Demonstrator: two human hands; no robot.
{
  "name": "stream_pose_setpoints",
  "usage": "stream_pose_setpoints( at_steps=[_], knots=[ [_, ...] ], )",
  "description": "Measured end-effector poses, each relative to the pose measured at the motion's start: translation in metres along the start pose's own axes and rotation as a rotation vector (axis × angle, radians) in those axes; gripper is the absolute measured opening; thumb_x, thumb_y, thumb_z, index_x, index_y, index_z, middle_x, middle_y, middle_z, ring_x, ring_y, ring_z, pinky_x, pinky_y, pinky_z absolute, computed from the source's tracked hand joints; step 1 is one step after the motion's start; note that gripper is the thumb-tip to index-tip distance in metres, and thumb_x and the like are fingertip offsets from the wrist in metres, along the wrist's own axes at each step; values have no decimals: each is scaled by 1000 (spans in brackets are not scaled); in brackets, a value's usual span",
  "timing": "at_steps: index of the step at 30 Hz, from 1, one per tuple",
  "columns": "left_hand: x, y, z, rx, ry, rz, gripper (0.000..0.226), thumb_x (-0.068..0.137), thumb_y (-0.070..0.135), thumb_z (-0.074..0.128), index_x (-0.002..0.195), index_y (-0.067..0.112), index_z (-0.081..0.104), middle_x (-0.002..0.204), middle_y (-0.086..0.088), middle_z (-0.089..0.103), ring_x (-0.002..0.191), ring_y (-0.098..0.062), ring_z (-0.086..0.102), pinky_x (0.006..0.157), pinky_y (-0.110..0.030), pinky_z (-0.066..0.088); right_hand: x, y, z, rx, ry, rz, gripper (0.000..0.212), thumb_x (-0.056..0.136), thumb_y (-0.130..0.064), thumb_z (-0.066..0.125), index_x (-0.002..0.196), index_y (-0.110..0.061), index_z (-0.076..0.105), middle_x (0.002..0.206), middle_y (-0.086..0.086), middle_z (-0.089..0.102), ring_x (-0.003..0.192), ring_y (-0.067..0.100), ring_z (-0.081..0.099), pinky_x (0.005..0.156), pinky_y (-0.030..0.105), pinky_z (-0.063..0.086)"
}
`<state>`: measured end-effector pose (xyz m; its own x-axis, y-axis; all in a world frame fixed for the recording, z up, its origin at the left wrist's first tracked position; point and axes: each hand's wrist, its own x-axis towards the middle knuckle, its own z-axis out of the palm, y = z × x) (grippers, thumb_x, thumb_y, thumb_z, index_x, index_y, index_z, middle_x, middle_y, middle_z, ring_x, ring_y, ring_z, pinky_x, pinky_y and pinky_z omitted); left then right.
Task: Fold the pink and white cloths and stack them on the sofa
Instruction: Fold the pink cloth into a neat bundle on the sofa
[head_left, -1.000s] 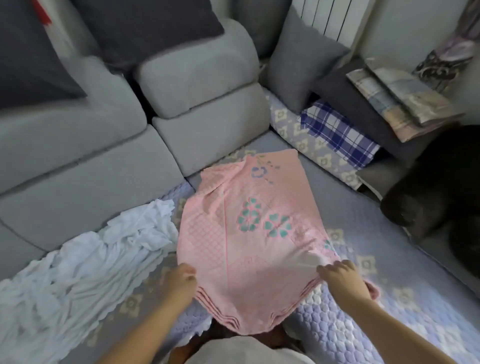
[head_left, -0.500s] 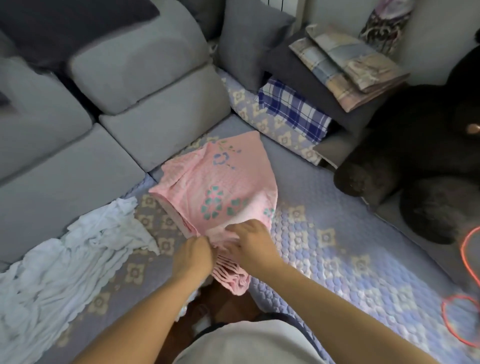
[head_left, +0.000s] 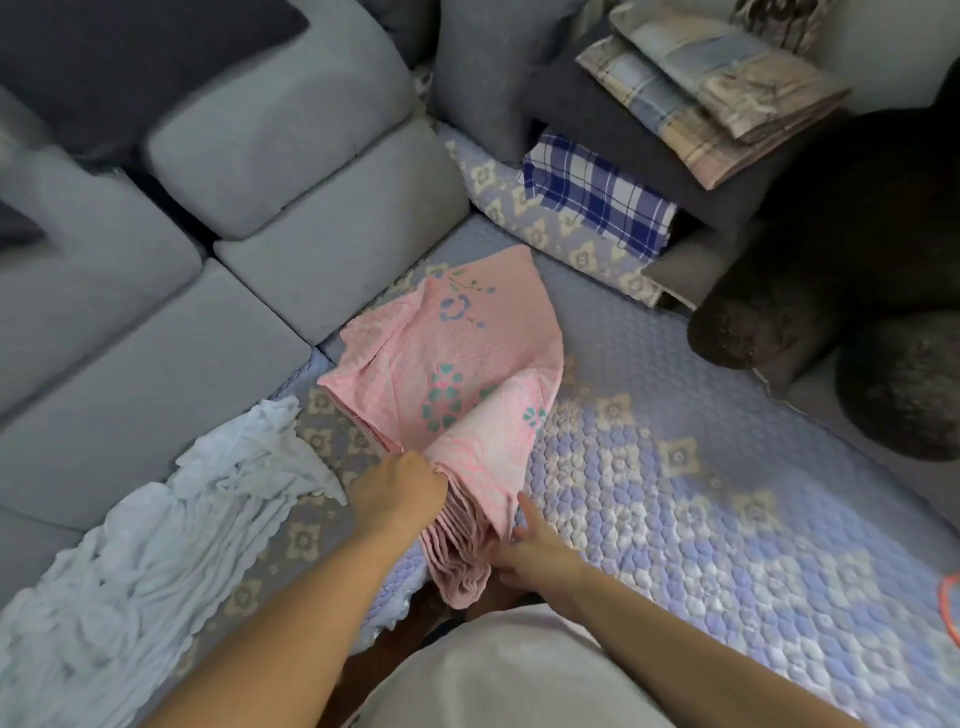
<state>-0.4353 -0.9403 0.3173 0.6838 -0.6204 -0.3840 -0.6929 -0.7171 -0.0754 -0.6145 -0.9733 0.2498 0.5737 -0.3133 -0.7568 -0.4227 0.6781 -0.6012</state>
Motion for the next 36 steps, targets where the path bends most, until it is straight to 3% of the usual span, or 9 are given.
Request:
stream_pose_setpoints(
  at_steps=[5,8,11,15,20,26,30,33,36],
  knots=[
    [7,2,-10,-2,2,8,35,90,37,45,102,14,68,108,-9,71,95,-32,67,73,-34,48,11,6,7,165,145,-129,92,79,13,69,150,-30,31,121,16,62,97,24,68,91,43,58],
    [7,1,-10,18,1,37,36,89,39,47,104,14,69,108,-8,70,96,-31,67,75,-34,50,18,-6,11,252,310,-214,69,78,-5,64,142,-24,45,126,7,64,103,20,66,85,34,56],
    [3,1,-7,53,20,91,35,89,41,51,102,14,69,105,-7,69,94,-30,66,78,-35,52,27,-23,8,145,512,-275,46,71,-14,57,116,-20,61,107,6,70,97,23,66,81,31,52],
    [0,-3,-1,68,62,165,31,89,39,52,94,14,69,98,-7,69,89,-29,67,74,-34,52,39,-33,0,99,646,-163,40,75,-31,55,110,-14,63,92,5,68,81,24,59,61,29,45],
    [2,-17,5,59,121,191,32,92,40,47,86,16,67,89,-4,68,81,-27,66,64,-31,43,35,-26,-19,-300,738,-26,61,79,-16,60,138,-14,48,122,13,62,103,32,64,83,38,52],
    [-8,-33,12,143,113,261,16,85,29,59,90,18,70,92,-6,71,86,-30,69,64,-32,39,4,-49,-36,-902,763,-133,20,84,-14,43,102,-15,53,91,9,67,75,29,56,62,35,43],
    [-16,-27,27,249,93,267,16,54,23,81,55,17,67,57,-4,63,49,-26,62,49,-26,28,13,-54,-34,-558,682,-145,37,76,-15,34,109,-13,49,88,11,67,77,35,67,69,49,59],
    [-18,-27,30,212,118,245,16,78,32,66,79,18,73,80,-4,71,74,-26,69,58,-31,34,3,-60,-29,-413,759,-206,38,81,-6,43,116,-20,42,89,3,61,77,25,63,60,40,54],
    [-17,-29,35,204,159,235,23,88,32,54,92,18,71,95,-3,72,88,-26,69,63,-32,36,-8,-56,-32,-608,890,-352,19,82,-2,53,94,-16,48,90,-2,54,77,19,51,55,28,36]
  ],
)
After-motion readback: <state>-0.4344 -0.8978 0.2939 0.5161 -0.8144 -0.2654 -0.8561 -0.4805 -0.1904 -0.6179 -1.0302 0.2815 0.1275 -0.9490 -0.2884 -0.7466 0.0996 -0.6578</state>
